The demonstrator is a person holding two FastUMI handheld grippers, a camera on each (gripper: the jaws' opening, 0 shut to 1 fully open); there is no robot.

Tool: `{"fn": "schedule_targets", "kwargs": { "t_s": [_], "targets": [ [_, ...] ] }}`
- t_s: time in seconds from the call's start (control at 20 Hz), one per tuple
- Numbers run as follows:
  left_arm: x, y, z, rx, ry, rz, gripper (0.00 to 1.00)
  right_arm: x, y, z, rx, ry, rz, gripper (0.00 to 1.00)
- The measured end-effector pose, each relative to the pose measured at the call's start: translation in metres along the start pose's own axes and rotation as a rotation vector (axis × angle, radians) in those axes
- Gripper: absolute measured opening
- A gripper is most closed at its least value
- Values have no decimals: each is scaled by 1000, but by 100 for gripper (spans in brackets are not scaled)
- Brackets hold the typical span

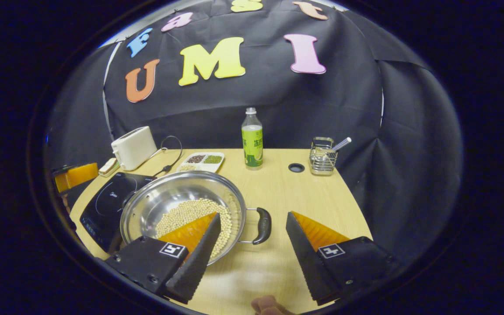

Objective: First push the handle of the pot to place it horizontally, then grasp the pot with both hands and set it on the induction cooktop.

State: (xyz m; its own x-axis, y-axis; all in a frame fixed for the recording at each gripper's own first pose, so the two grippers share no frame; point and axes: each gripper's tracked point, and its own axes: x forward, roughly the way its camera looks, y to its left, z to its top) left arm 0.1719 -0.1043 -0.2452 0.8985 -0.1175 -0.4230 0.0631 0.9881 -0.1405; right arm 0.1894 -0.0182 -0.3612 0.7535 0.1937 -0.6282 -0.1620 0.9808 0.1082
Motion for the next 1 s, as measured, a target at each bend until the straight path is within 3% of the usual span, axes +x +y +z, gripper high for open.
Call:
{"fn": "schedule_targets", "kwargs": {
  "t_s": [0.4,0.6,0.85,1.0],
  "targets": [
    [39,-1,-45,26,150,9,96,38,-4,-15,75,57,-34,95],
    [50,-4,-62,21,203,0,96,54,-16,-24,75,87,-90,95],
    [61,-9,-78,0,263,-2,96,68,-11,-31,94,110,-80,96],
    [64,-24,-87,-53,305,-65,94,72,-12,-36,96,136,-90,96]
  ]
}}
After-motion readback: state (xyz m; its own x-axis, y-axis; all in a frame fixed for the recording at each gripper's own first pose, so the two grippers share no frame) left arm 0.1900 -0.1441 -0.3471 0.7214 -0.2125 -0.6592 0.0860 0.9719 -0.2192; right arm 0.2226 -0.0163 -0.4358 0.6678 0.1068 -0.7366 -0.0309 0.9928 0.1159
